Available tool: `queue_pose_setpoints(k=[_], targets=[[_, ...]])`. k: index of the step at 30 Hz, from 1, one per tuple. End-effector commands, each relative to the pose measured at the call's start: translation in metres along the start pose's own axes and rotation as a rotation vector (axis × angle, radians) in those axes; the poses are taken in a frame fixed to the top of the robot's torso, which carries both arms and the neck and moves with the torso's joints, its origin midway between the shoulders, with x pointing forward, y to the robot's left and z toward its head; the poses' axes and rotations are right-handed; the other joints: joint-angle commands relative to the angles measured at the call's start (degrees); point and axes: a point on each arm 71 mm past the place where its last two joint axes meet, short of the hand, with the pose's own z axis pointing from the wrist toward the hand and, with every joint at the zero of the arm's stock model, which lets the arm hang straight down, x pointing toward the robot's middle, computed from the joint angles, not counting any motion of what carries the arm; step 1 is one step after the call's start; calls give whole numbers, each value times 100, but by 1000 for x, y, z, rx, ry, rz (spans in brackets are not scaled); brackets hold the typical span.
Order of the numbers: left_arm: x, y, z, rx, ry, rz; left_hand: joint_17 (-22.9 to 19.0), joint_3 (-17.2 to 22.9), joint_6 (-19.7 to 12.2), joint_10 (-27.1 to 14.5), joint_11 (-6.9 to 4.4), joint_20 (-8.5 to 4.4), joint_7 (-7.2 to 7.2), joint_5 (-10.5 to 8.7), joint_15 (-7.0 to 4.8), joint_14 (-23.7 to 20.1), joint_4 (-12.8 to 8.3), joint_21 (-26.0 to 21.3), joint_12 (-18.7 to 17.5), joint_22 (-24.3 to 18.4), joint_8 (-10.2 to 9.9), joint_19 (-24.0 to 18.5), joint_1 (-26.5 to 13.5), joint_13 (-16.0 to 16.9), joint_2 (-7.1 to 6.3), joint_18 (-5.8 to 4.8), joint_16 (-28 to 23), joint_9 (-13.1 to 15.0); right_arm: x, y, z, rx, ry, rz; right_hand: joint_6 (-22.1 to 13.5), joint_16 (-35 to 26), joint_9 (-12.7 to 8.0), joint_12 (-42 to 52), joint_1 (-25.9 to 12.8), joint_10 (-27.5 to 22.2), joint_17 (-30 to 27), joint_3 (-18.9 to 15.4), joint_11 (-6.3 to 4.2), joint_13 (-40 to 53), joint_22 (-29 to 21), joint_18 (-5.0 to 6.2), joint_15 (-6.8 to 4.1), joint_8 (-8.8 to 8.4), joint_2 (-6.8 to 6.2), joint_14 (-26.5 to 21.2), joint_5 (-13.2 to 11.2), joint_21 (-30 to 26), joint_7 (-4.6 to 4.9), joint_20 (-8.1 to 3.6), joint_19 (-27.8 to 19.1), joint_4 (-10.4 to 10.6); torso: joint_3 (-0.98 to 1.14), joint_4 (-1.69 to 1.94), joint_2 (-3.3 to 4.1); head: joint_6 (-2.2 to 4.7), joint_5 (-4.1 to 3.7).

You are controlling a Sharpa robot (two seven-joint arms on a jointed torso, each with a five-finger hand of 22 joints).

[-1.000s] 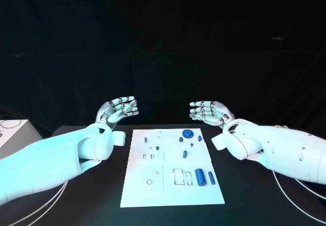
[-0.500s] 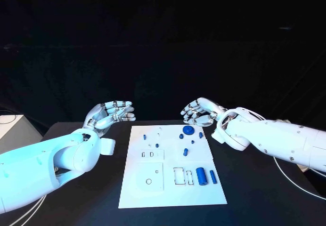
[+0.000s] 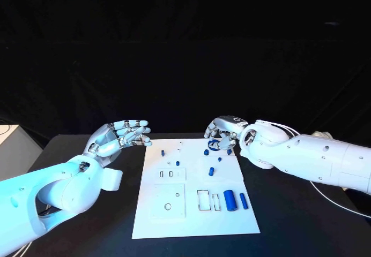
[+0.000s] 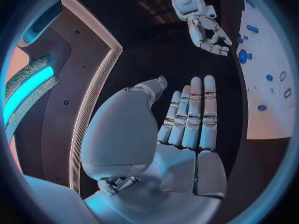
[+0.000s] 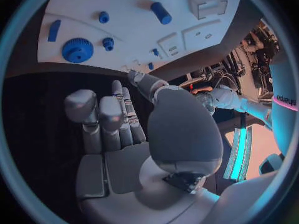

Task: Assemble the parts on the task board

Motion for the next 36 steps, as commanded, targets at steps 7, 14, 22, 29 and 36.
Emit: queue_pose_setpoints(k=[7,14,22,29,36], targets=[[8,-8,-2,15,64,-23,80,4,17,23,22,-9,124,-13,11,-59,-74,145,-62,81,-55,-17,-106,8,6,29,75,-3,6,-1,4,38,77,-136,-87,477,58,-26,17,-230,426,-146,39,-6,495,-113,46,-62,-95,227,-79,361,7,32,118,110,-26,68,139,11,-58],[8,-12,-2,19,64,-20,118,2,7,11,32,-7,139,-13,19,-82,-89,197,-89,115,-77,-55,-138,8,5,24,103,-3,9,-2,8,51,89,-152,-83,616,84,-20,51,-325,555,-239,40,-2,652,-133,43,-67,-61,220,-86,471,1,41,165,150,-32,106,198,1,-78],[7,-14,-3,21,63,-18,142,2,-2,1,40,-4,148,-13,25,-102,-102,228,-106,136,-92,-86,-155,9,6,20,118,-4,14,-3,11,57,105,-155,-37,721,110,-11,78,-326,657,-260,41,8,774,-151,41,-48,-12,226,-71,557,4,46,208,181,-34,135,249,2,-110],[5,-16,-4,23,60,-15,142,2,-2,1,40,-4,148,-13,25,-102,-102,228,-106,136,-92,-86,-155,9,6,20,118,-4,18,-4,11,62,120,-157,17,786,134,0,95,-295,709,-253,41,20,869,-165,41,-25,23,227,-58,623,10,51,239,208,-33,143,288,-9,-119],[4,-17,-3,23,56,-11,154,5,-4,-3,44,-2,153,-13,28,-113,-110,244,-114,148,-100,-103,-159,9,11,19,127,-3,20,-3,11,63,125,-156,93,863,170,18,127,-192,765,-181,26,41,1026,-188,31,9,75,223,-36,730,-2,50,292,239,-40,148,314,-11,-138]])
